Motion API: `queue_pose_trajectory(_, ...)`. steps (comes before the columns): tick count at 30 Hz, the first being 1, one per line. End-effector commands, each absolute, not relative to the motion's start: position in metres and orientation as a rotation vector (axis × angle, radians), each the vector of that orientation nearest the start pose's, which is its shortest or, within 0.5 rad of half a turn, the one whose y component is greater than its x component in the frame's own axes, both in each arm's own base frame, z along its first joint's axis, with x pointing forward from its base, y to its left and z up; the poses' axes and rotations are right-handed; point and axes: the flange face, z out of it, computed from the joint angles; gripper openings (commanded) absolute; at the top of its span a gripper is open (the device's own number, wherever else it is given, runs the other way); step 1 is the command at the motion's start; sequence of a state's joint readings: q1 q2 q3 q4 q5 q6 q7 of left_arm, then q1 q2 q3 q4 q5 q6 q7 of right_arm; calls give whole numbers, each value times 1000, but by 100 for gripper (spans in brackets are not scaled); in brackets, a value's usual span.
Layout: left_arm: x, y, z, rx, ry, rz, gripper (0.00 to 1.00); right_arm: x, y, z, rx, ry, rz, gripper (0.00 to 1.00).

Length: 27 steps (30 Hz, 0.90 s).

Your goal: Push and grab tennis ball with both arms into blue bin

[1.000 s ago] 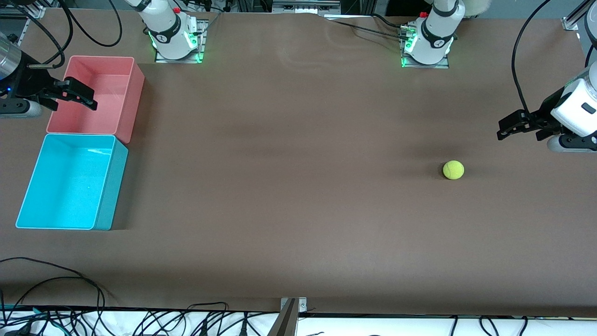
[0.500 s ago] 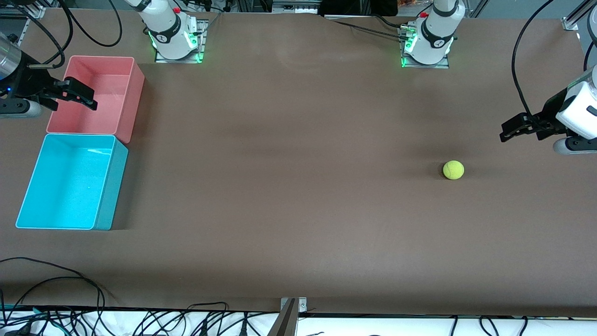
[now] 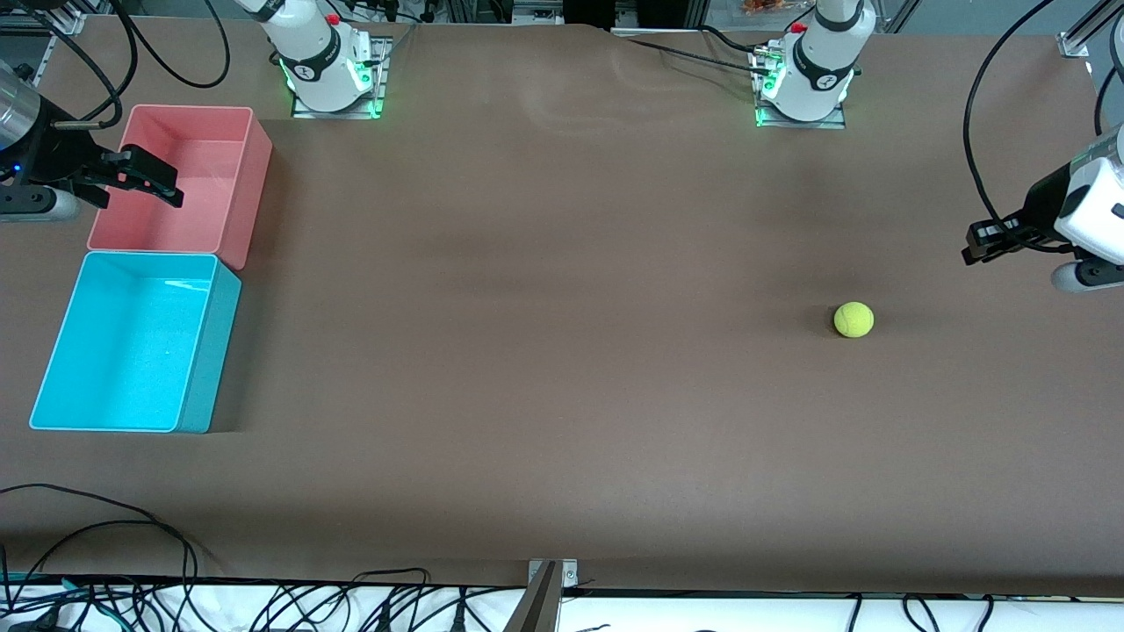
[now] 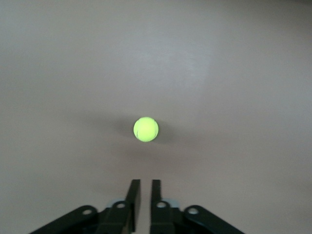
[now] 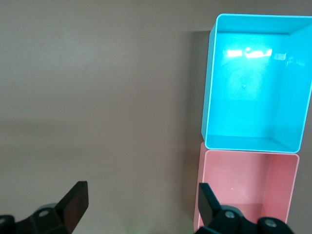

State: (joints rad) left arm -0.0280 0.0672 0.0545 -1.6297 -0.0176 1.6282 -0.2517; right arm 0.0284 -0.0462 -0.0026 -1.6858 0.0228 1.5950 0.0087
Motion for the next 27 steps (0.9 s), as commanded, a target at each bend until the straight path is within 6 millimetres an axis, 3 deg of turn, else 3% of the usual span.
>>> queue_pose_trajectory(1, 571, 19, 569, -3013, -793, 117, 0, 534, 16, 601, -3102, -36, 77, 100)
queue_pose_trajectory(3, 570, 22, 568, -2976, -910, 120, 0, 534, 16, 601, -3102, -36, 79, 100)
queue_pose_trajectory(9, 566, 67, 561, -2834, -1296, 142, 0, 535, 16, 600, -3102, -38, 77, 100)
queue_pose_trajectory(16, 565, 103, 548, -2606, -1689, 165, 0, 535, 16, 600, -3102, -38, 77, 100)
queue_pose_trajectory(23, 569, 120, 515, -2290, -2094, 130, 0, 535, 16, 600, -3102, -36, 77, 100)
queue_pose_trajectory(27, 562, 132, 479, -2164, -2238, 112, 0, 535, 16, 601, -3103, -36, 74, 100)
